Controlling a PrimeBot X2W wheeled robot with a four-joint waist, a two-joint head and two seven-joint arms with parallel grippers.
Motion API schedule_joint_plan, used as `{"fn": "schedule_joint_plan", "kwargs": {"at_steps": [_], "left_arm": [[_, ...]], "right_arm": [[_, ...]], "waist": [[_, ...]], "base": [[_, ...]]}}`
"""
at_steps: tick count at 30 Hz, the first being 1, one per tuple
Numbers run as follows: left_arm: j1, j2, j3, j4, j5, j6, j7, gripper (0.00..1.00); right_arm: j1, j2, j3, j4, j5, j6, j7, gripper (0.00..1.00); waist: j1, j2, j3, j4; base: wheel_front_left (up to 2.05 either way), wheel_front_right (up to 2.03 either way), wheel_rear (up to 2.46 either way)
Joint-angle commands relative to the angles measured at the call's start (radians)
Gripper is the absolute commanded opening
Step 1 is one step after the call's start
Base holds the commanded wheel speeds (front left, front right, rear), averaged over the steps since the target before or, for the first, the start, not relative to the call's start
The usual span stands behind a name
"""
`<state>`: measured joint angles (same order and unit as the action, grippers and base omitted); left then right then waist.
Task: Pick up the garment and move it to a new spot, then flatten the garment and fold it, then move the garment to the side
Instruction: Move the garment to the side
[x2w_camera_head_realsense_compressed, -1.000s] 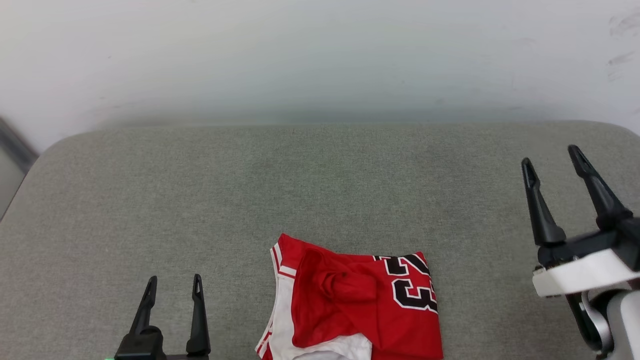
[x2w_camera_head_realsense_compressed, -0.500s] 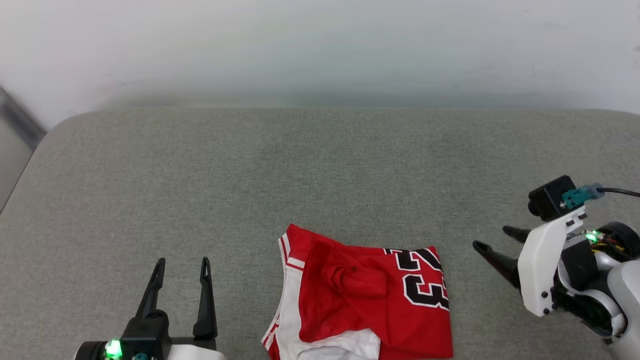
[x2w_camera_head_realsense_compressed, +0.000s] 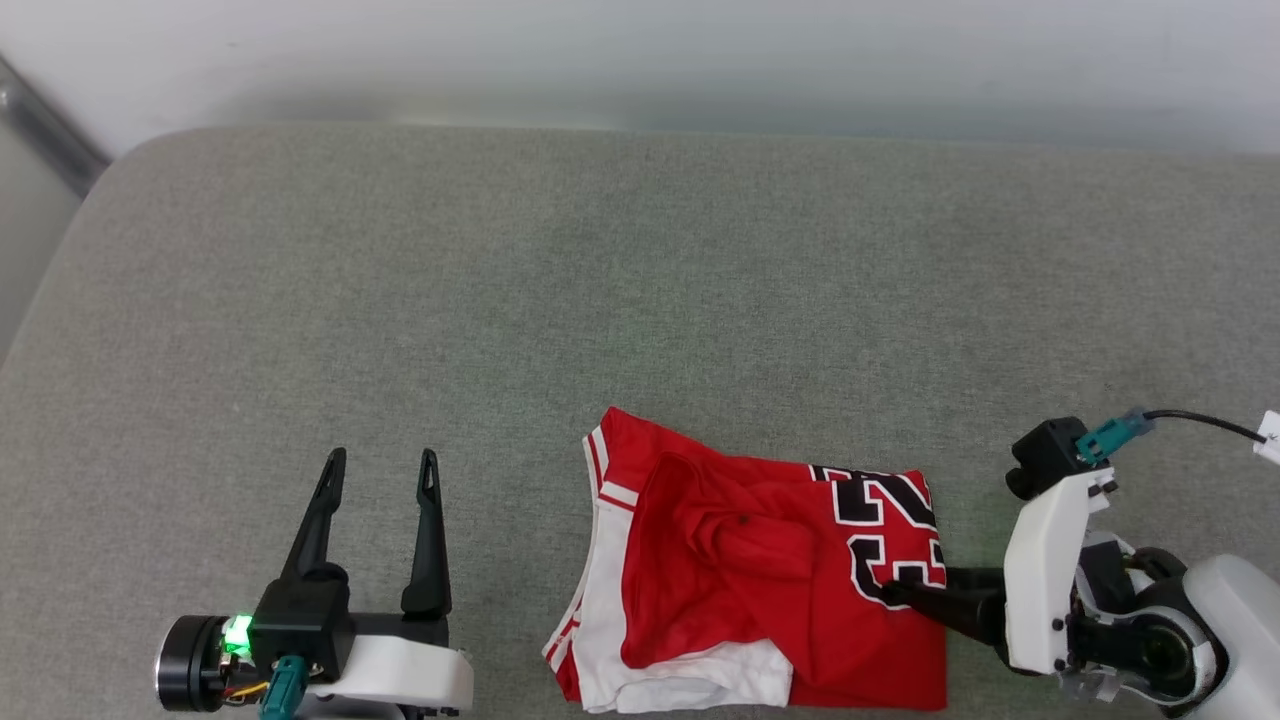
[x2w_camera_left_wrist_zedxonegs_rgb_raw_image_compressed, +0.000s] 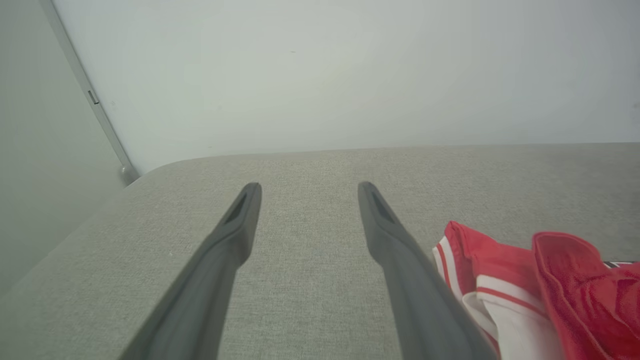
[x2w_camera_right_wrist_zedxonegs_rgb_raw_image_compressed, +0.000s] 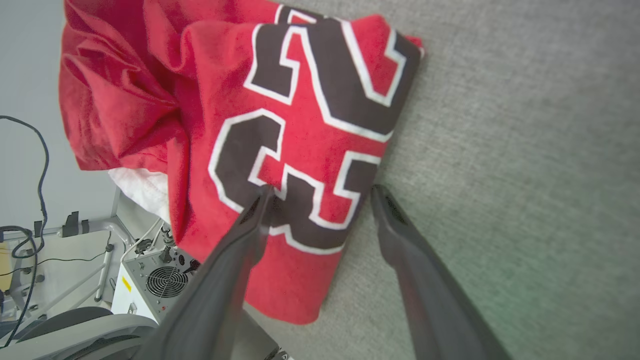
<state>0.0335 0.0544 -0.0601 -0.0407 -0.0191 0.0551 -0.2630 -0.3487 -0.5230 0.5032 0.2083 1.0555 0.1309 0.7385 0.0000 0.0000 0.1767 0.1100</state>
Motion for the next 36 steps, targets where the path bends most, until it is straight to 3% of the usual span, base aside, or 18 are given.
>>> {"fn": "schedule_joint_plan", "kwargs": {"at_steps": [1,9,10,11,12,21,28,36], "left_arm": [[-0.030,-0.002,-0.012,0.001,0.000,-0.003,-0.002,1.00],[-0.064,-0.003,-0.023,0.007,-0.005,0.003,-0.002,1.00],[-0.065,-0.003,-0.024,0.008,-0.005,0.004,-0.002,1.00],[-0.065,-0.003,-0.024,0.008,-0.005,0.004,-0.002,1.00],[-0.063,-0.004,-0.024,0.008,-0.006,0.006,-0.002,1.00],[-0.015,-0.004,-0.013,0.018,-0.009,0.020,-0.002,1.00],[0.053,0.006,0.013,0.015,-0.002,0.014,-0.002,1.00],[0.061,0.007,0.046,-0.004,-0.004,0.020,-0.002,1.00]], "right_arm": [[-0.015,0.031,0.041,0.050,0.021,-0.001,-0.014,1.00],[-0.022,0.055,0.150,0.140,0.013,-0.001,-0.049,1.00],[-0.025,0.053,0.159,0.146,0.015,-0.001,-0.056,0.27],[-0.025,0.053,0.159,0.146,0.015,-0.001,-0.056,0.27],[-0.030,0.050,0.171,0.146,0.014,-0.001,-0.065,0.00],[-0.125,-0.009,0.278,0.063,0.004,0.000,-0.150,0.00],[-0.238,-0.102,0.388,-0.065,-0.007,0.000,-0.145,0.00],[-0.337,-0.227,0.418,-0.151,-0.011,0.000,-0.132,0.00]], "waist": [[0.0000,0.0000,0.038,0.020],[0.0000,0.0000,0.065,0.042],[0.0000,0.0000,0.065,0.043],[0.0000,0.0000,0.065,0.043],[0.0000,0.0000,0.064,0.043],[0.0000,0.0000,-0.013,0.020],[0.0000,0.0000,-0.090,-0.080],[0.0000,0.0000,-0.071,-0.207]], "base": [[0.00,0.00,0.00],[0.00,0.00,0.00],[0.00,0.00,0.00],[0.00,0.00,0.00],[0.00,0.00,0.00],[0.00,0.00,0.00],[0.00,0.00,0.00],[0.00,0.00,0.00]]}}
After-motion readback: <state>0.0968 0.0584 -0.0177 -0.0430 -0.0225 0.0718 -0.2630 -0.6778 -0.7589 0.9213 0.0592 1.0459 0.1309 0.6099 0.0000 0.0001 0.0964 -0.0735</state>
